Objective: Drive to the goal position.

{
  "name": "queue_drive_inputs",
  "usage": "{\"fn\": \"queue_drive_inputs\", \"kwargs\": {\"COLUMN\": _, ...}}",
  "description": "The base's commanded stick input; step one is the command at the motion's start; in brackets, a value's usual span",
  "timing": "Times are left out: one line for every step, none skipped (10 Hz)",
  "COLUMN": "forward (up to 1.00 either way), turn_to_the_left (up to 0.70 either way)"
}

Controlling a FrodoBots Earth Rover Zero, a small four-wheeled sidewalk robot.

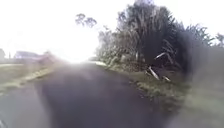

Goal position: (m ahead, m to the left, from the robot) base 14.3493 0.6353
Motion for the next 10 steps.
{"fn": "queue_drive_inputs", "kwargs": {"forward": 1.00, "turn_to_the_left": 0.08}}
{"fn": "queue_drive_inputs", "kwargs": {"forward": 1.00, "turn_to_the_left": 0.00}}
{"fn": "queue_drive_inputs", "kwargs": {"forward": 1.00, "turn_to_the_left": 0.00}}
{"fn": "queue_drive_inputs", "kwargs": {"forward": 1.00, "turn_to_the_left": 0.00}}
{"fn": "queue_drive_inputs", "kwargs": {"forward": 1.00, "turn_to_the_left": 0.00}}
{"fn": "queue_drive_inputs", "kwargs": {"forward": 1.00, "turn_to_the_left": 0.00}}
{"fn": "queue_drive_inputs", "kwargs": {"forward": 1.00, "turn_to_the_left": 0.00}}
{"fn": "queue_drive_inputs", "kwargs": {"forward": 1.00, "turn_to_the_left": 0.00}}
{"fn": "queue_drive_inputs", "kwargs": {"forward": 1.00, "turn_to_the_left": 0.00}}
{"fn": "queue_drive_inputs", "kwargs": {"forward": 1.00, "turn_to_the_left": 0.00}}
